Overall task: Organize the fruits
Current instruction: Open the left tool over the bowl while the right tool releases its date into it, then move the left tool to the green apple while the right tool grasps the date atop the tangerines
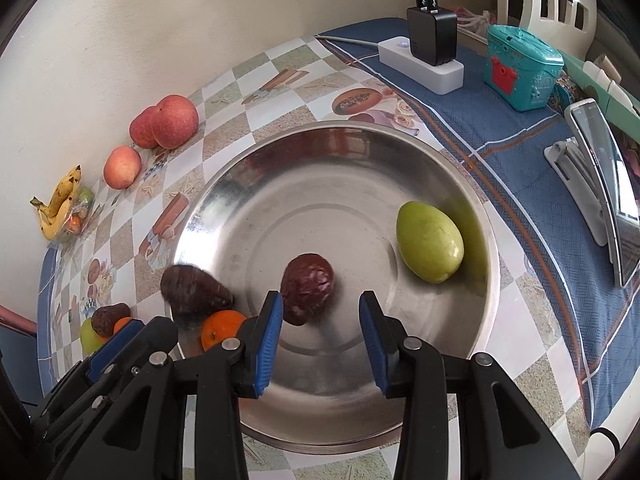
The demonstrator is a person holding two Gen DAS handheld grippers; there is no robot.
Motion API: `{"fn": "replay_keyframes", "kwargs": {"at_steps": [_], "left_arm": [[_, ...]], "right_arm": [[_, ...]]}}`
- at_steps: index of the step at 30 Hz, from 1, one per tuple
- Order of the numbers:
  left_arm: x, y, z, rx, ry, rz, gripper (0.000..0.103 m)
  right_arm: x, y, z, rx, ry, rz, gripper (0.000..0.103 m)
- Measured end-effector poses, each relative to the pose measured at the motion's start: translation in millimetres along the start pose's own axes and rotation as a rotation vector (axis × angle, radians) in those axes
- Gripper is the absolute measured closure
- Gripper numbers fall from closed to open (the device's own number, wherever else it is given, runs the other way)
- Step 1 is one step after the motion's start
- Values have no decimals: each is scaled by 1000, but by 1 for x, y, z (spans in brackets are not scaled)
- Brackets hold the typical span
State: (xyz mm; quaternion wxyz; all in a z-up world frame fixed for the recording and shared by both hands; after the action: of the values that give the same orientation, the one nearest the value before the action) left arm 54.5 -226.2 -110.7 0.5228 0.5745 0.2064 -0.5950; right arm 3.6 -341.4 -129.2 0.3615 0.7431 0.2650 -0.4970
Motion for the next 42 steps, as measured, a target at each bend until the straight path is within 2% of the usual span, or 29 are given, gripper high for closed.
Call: {"fn": "replay_keyframes", "kwargs": {"at_steps": [7, 21, 27, 29, 30, 33, 36, 42], "left_arm": [[1, -3, -17, -40, 25, -26, 43], [-3, -11, -39, -96, 48, -64, 39], [2, -16, -47, -113, 76, -103, 23], [4, -19, -53, -130, 104, -111, 12], [4, -20, -57, -138, 116, -114, 5], [4, -23, -63, -162, 124, -117, 0], [3, -24, -66, -165, 142, -117, 0], [-1, -22, -68, -116, 212, -99, 0]], "right_arm": [[2, -3, -1, 4, -7, -14, 62], [3, -6, -13, -34, -18, -16, 61], [1, -4, -15, -36, -18, -4, 61], [3, -4, -17, -49, -28, -7, 41], [4, -4, -17, -57, -37, -6, 21], [4, -3, -13, -72, -93, 6, 17], [5, -2, -11, -59, -83, 6, 13], [0, 0, -10, -68, -107, 34, 13]]}}
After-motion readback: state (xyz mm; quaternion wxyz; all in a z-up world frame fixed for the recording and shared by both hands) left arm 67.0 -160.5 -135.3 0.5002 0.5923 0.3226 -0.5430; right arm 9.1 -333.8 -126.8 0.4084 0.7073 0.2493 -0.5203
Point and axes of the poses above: each gripper's, at about its wrist camera, not at the fingertips, and x roughly the way its jaws point, z to its right, y to its top, the point moved 10 cm from there along x, roughly the way its jaws point, and after that the axes turned 9 degrees about -z, right-handed, at the moved point
